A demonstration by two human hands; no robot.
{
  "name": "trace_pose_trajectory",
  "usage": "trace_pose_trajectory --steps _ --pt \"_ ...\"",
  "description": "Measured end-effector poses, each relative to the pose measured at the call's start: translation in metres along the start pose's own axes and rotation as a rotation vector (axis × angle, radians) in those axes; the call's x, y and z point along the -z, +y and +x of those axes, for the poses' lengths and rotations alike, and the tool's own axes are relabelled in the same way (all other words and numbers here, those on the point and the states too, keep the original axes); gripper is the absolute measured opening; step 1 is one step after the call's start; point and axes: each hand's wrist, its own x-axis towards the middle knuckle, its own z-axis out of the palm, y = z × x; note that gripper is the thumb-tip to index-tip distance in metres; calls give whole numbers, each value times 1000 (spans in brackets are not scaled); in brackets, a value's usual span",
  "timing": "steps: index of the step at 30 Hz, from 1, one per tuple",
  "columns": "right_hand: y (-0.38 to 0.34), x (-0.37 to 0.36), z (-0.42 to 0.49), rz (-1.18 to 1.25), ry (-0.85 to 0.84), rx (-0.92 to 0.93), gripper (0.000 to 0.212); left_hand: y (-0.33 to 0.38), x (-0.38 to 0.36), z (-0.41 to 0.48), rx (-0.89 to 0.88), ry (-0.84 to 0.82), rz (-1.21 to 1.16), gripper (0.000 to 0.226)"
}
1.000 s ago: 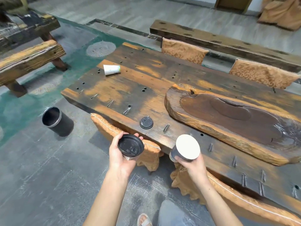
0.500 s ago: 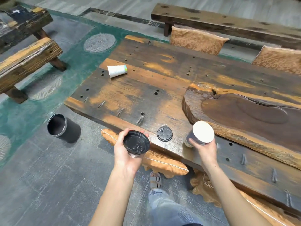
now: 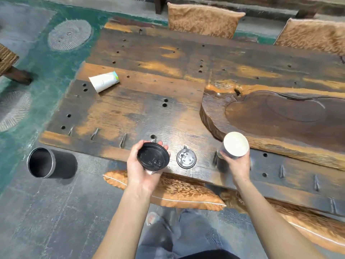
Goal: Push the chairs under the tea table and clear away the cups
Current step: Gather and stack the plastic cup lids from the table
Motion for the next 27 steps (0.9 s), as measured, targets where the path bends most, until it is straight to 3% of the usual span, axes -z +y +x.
trace_pose_trajectory --steps 5,11,14,16,18,22,25,27 --pt "3 -4 -1 122 -15 -53 112 12 -1 19 72 -48 0 23" --pt "20 4 -35 358 49 -267 112 23 -12 47 129 -57 66 26" --pt "30 -1 -53 307 185 -436 70 25 -15 57 170 -70 67 27" --pt "31 -7 -68 120 254 -494 36 25 -14 60 201 -88 69 27" --pt "22 -15 -84 -192 243 -398 19 26 -12 61 217 -90 59 31" --pt "2 -53 -105 -503 74 43 17 26 -2 61 229 -72 69 34" --pt "-9 -94 -97 -727 -204 291 49 29 9 64 222 -49 92 34" --pt "-16 -118 -86 -882 -324 325 77 32 14 66 217 -40 107 37"
